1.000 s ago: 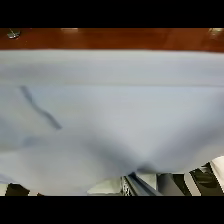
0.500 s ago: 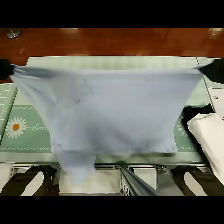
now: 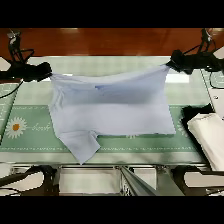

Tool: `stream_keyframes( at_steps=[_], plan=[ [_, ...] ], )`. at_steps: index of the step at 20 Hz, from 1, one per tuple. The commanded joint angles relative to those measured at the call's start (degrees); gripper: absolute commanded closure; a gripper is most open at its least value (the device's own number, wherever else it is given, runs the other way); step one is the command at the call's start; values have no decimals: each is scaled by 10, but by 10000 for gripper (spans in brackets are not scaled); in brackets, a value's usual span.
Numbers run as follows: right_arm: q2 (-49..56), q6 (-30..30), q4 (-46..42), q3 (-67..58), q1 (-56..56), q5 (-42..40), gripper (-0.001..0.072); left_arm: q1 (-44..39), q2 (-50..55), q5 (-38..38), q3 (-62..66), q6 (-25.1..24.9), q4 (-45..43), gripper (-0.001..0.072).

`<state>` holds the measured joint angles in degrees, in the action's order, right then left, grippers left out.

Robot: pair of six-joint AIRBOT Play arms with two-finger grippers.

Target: Fold the shirts.

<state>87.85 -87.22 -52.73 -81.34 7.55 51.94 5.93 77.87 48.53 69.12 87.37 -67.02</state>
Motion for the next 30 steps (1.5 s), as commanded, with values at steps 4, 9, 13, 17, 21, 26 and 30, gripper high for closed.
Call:
stream_keyframes(
  at_steps=[4,9,13,17,21,26,30],
  plan=[
    [72,29,30,-48,25,99,694,4,40,51,4,-38,23,685],
    [72,46,-110,8,34,249,694,26,52,175,-41,-83,-22,685],
    [72,33,-140,55,32,212,694,31,87,203,-53,-80,-45,685],
    [72,10,-153,55,32,219,694,31,89,215,-49,-81,-47,685],
    [72,11,-146,55,24,230,140,32,89,239,-46,-80,-48,279],
    [22,20,-199,80,56,306,87,61,42,316,-84,-71,-70,5],
    [-160,42,-129,299,99,167,87,131,-105,249,-306,-70,-4,5]
  ],
)
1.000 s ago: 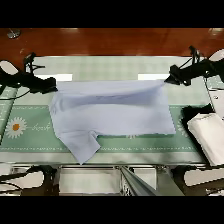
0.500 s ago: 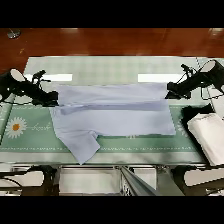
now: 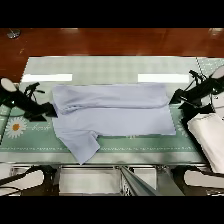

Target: Fold the shirts.

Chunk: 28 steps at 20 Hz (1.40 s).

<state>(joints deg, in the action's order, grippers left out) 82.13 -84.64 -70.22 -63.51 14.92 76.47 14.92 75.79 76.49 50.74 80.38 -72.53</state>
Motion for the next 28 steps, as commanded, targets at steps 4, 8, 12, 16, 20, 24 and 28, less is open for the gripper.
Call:
stream_keyframes(
  at_steps=[4,8,12,16,20,24,28],
  plan=[
    [-265,48,175,303,27,-170,87,89,-202,-79,-288,-1,148,5],
    [-296,55,193,329,27,-167,88,79,-220,-84,-335,-2,199,5],
    [-296,54,201,325,60,-175,87,-8,-220,-126,-355,-2,239,7],
    [-296,28,63,325,168,-90,87,-33,-220,-157,-351,-27,266,684],
    [-296,-17,-7,376,176,-22,87,-33,-224,-155,-332,-43,282,684],
    [-296,7,83,426,176,-66,88,-33,-226,-154,-330,-48,287,684],
    [-290,13,164,422,176,-156,88,-33,-226,-155,-330,-53,287,684]
  ],
)
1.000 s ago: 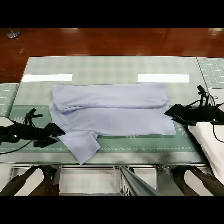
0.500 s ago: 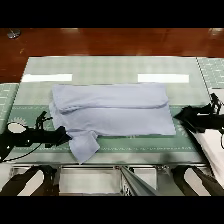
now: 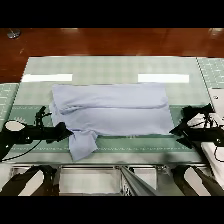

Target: Fold the shirts.

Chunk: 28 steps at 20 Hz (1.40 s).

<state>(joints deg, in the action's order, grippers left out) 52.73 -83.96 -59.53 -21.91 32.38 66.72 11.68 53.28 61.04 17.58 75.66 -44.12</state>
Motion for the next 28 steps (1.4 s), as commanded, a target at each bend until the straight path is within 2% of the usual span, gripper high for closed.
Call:
stream_keyframes(
  at_steps=[1,4,6,7,8,9,12,15,20,24,27,28],
  plan=[
    [10,6,72,5,1,-73,89,0,-1,-1,1,-12,3,684],
    [46,24,112,0,-16,-87,90,0,-1,-1,1,-15,3,684],
    [75,25,112,-21,-59,-89,136,0,-1,-1,2,-16,3,684],
    [90,31,108,-38,-84,-85,353,0,-1,3,6,-16,2,684],
    [101,47,101,-56,-104,-71,657,2,-1,15,14,-33,1,684],
    [108,58,96,-77,-116,-47,694,8,-1,28,23,-47,-2,684],
    [99,58,78,-160,-115,-2,694,52,-17,49,82,-52,3,684],
    [125,32,83,-252,-115,-19,694,63,1,-11,169,-32,7,685],
    [250,60,165,-370,-116,-23,694,20,165,-65,351,-20,7,685],
    [346,60,170,-455,-148,-30,694,15,307,-17,484,-3,6,685],
    [405,36,171,-508,-165,-40,691,14,374,31,537,3,6,677],
    [420,36,181,-519,-165,-39,512,14,388,47,541,3,5,464]
  ],
)
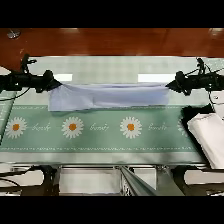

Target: Fold the shirts.

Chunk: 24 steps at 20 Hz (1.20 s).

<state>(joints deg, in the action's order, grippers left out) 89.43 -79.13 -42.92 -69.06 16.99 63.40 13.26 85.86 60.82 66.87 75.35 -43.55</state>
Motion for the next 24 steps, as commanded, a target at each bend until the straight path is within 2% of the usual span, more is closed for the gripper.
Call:
stream_keyframes(
  at_steps=[1,2,5,6,8,11,17,18,19,20,21,22,24],
  plan=[
    [60,-12,19,-52,-8,-5,149,0,70,71,51,7,-8,13],
    [60,-2,18,-54,1,-9,84,7,72,86,58,10,-38,8],
    [60,-7,3,-57,46,2,85,49,56,114,80,83,-154,8],
    [60,-29,-27,-57,57,5,85,63,43,111,77,87,-167,8],
    [66,-61,-92,-57,56,10,85,73,3,65,55,84,-166,8],
    [97,-63,-90,-57,26,38,85,40,-56,-35,4,69,-129,8],
    [130,-64,-73,-57,-54,41,96,-82,-66,-48,-2,53,-104,8],
    [130,-64,-68,-58,-60,45,247,-99,-66,-50,-2,53,-104,8],
    [130,-60,-59,-64,-61,61,522,-113,-66,-54,-1,53,-104,10],
    [126,-41,-51,-77,-61,92,693,-122,-66,-53,0,52,-104,99],
    [114,-37,-64,-92,-59,120,694,-126,-66,-49,4,46,-104,598],
    [91,-38,-94,-98,-57,130,694,-129,-66,-46,9,42,-102,687],
    [19,-44,-169,-92,-58,138,694,-138,-66,-39,14,32,-67,685]
  ],
)
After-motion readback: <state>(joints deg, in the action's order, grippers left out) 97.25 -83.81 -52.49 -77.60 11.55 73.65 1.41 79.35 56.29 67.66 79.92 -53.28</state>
